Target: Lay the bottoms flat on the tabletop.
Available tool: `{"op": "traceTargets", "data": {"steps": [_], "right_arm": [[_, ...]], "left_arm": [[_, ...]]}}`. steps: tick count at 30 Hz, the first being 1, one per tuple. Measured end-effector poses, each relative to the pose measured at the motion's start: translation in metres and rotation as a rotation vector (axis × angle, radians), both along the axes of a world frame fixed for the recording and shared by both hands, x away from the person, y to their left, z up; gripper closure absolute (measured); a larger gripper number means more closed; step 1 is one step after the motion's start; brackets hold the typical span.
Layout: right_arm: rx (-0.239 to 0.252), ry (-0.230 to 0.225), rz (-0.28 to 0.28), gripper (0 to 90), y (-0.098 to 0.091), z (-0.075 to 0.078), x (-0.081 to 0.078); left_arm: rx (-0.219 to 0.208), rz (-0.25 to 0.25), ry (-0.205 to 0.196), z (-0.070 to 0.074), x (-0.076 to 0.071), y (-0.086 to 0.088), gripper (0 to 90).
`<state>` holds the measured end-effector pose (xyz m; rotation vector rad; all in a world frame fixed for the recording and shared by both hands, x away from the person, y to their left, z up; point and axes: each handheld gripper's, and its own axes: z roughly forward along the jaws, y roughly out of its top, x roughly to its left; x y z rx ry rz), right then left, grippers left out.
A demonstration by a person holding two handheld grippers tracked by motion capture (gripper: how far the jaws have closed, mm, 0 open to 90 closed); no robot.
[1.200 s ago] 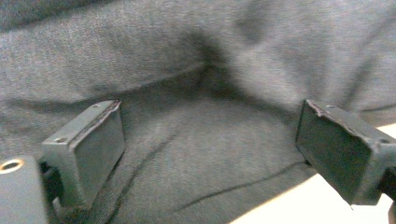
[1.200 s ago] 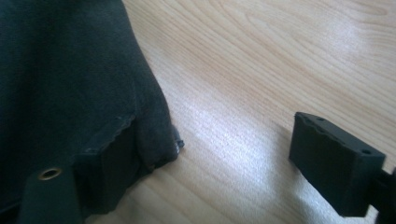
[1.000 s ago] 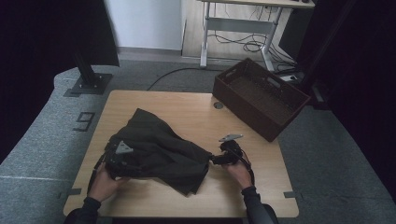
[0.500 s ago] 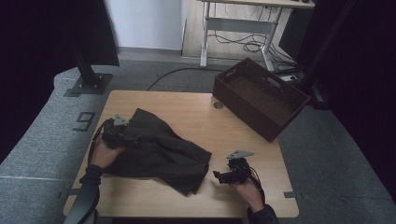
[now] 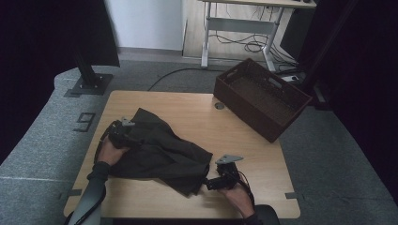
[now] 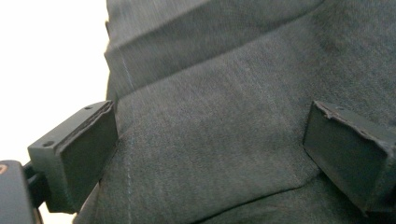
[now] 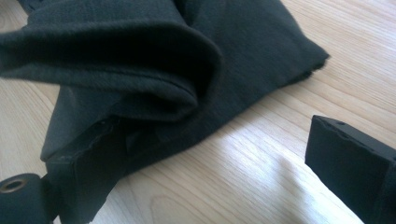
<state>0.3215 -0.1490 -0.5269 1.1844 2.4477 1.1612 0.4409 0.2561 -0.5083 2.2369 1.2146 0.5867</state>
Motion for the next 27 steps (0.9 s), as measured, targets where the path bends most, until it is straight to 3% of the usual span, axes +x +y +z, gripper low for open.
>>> {"op": "traceTargets", "data": {"steps": [2, 4, 8, 18, 27], "right_arm": [[-0.020, -0.003, 0.000, 5.2, 0.004, -0.002, 0.001], [-0.043, -0.001, -0.005, 5.2, 0.008, -0.006, 0.003], [-0.129, -0.001, -0.023, 7.9, 0.011, -0.016, 0.010], [-0.149, -0.007, -0.087, 11.8, -0.001, -0.018, 0.035], [-0.181, 0.004, -0.150, 13.5, -0.010, -0.015, 0.078]], "left_arm": [[0.012, 0.002, 0.007, -0.006, -0.002, 0.000, 4.1], [-0.007, 0.018, 0.005, -0.008, -0.005, 0.001, 5.1], [-0.008, 0.035, 0.007, -0.008, -0.014, 0.000, 8.1], [-0.023, 0.040, 0.052, -0.004, -0.040, 0.002, 14.3], [-0.058, -0.006, 0.098, -0.002, -0.069, -0.004, 14.8]]}}
